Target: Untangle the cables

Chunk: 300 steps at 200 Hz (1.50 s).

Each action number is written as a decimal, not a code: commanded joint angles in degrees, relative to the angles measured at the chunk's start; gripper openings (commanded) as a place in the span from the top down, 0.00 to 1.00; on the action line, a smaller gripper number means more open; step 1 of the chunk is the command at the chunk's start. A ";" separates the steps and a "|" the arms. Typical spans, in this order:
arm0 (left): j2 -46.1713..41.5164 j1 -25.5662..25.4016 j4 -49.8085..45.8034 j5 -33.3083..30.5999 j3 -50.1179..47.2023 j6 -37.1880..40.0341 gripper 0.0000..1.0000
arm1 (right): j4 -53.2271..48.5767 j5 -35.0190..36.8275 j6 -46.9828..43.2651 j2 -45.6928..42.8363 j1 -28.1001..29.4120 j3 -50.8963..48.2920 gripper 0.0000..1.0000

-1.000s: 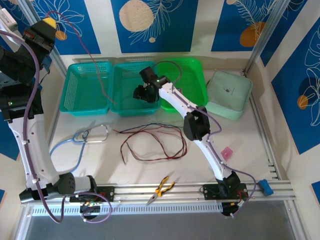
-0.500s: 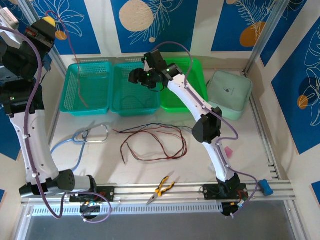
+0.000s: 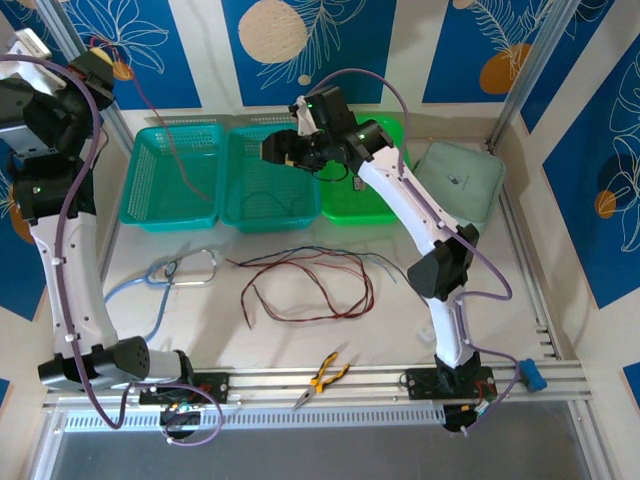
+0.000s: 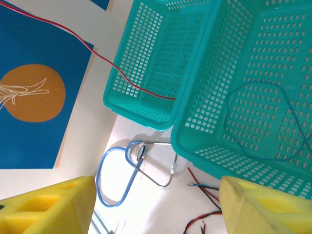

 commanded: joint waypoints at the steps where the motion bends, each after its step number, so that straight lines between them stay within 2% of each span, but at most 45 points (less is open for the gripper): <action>1: -1.05 -0.13 -0.82 -2.74 -2.15 4.34 1.00 | 0.14 -2.52 -1.29 -3.95 -0.71 -2.88 0.32; 59: -4.40 -4.51 -3.56 -9.15 -11.39 11.47 1.00 | 3.21 -3.36 0.86 -8.36 -1.47 -9.35 0.32; 109: -8.10 -13.16 -4.33 -23.25 -19.87 20.27 1.00 | 3.82 -4.44 1.54 -10.73 -1.47 -12.53 0.32; 132: -9.05 -18.08 -3.85 -32.54 -22.84 25.47 1.00 | 3.90 -4.59 1.43 -11.67 -1.55 -14.17 0.32; 152: -8.58 -18.97 -2.50 -36.66 -25.61 27.78 1.00 | 3.85 -5.13 1.44 -12.61 -1.58 -15.41 0.32; 192: -3.76 -18.79 -2.12 -36.33 -26.42 30.81 1.00 | 3.47 -4.82 0.94 -15.96 -1.92 -18.85 0.32; 230: 2.81 -17.69 -4.84 -34.95 -24.58 29.70 1.00 | 3.81 -4.37 0.64 -20.87 -2.93 -23.99 0.31; 254: 7.06 -14.84 -7.96 -33.40 -23.33 26.53 1.00 | 4.12 -4.18 0.47 -24.58 -4.29 -27.92 0.32; 300: 16.31 -7.70 -13.42 -23.89 -21.05 21.96 1.00 | 4.72 -3.69 0.38 -30.32 -6.90 -34.26 0.31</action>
